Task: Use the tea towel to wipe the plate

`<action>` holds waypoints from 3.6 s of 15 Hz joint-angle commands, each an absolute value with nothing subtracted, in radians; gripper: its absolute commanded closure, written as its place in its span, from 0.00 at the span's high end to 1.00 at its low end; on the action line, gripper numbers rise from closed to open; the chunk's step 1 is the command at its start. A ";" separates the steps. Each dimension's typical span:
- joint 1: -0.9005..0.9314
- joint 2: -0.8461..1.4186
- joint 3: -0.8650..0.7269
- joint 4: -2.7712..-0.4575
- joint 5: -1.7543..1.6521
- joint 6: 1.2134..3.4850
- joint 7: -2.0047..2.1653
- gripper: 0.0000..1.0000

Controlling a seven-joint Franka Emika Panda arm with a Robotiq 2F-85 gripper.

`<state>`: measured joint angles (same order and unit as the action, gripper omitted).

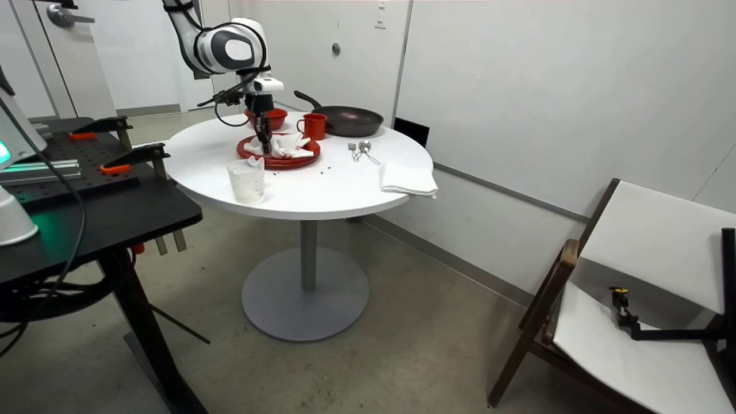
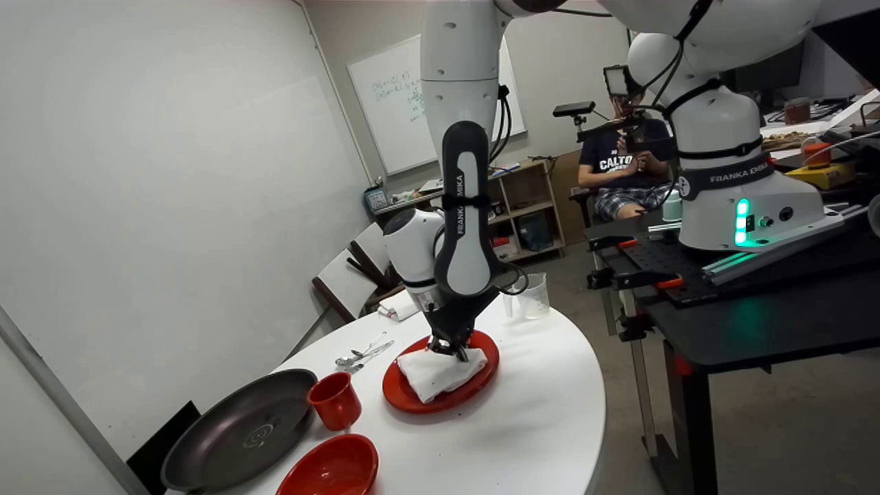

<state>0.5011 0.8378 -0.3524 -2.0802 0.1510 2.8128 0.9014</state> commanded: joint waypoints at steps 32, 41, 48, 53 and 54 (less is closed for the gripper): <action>0.212 0.803 -0.059 -1.988 0.154 2.625 0.825 0.02; -0.027 0.814 0.200 -1.987 0.469 2.766 0.496 0.02; 0.237 0.820 -0.073 -2.017 0.355 2.944 0.600 0.02; 0.418 0.859 -0.253 -2.026 0.292 2.994 0.692 0.02; 0.470 0.872 -0.306 -2.029 0.271 2.997 0.721 0.02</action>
<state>0.3530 0.8434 -0.1910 -2.0155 0.3239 2.9555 0.6370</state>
